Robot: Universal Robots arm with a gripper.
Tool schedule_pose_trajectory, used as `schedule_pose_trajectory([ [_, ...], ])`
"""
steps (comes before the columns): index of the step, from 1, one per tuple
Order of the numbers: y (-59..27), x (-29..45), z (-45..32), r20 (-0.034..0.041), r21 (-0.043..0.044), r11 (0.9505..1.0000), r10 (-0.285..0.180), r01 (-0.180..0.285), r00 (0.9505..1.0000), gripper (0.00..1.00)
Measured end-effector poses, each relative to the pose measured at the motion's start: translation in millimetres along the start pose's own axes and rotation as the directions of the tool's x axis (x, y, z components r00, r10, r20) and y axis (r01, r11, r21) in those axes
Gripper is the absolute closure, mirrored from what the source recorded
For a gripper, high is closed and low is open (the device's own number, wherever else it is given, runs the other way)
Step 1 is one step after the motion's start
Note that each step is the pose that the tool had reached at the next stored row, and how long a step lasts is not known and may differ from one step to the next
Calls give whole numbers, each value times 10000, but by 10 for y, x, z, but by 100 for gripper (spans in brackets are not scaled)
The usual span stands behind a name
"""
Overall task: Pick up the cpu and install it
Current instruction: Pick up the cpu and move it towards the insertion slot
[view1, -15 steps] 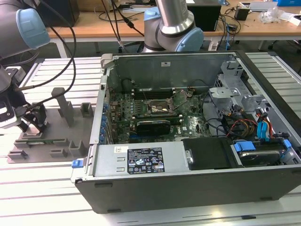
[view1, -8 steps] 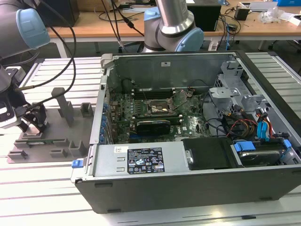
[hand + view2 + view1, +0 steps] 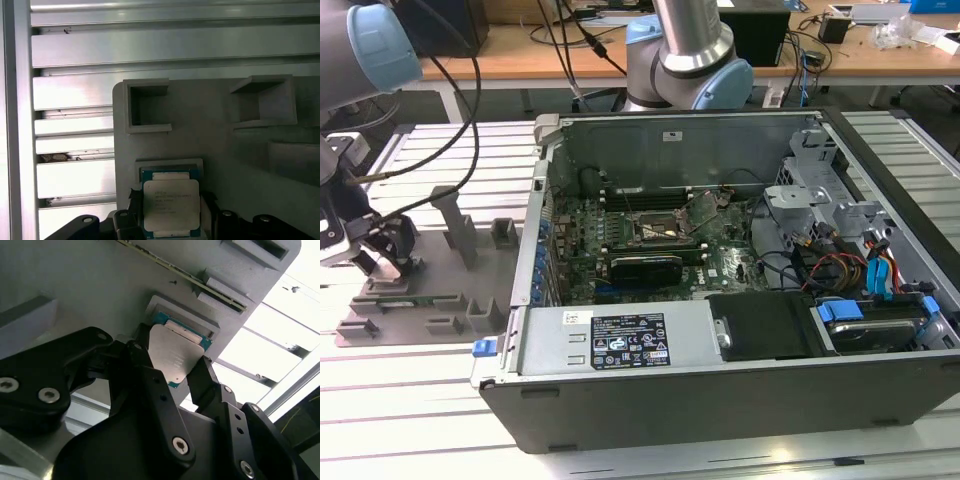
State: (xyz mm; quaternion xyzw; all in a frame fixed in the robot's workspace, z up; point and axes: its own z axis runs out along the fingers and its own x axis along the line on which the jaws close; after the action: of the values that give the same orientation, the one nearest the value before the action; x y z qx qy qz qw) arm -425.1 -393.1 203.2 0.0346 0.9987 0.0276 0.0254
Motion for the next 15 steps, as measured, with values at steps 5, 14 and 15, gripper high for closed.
schedule_pose_trajectory([
  [5,6,-9,-104,0,0,10000,0,0,10000,45],
  [14,20,-24,-344,0,0,10000,0,0,10000,45],
  [15,23,-27,-391,0,1,10000,0,0,10000,45],
])
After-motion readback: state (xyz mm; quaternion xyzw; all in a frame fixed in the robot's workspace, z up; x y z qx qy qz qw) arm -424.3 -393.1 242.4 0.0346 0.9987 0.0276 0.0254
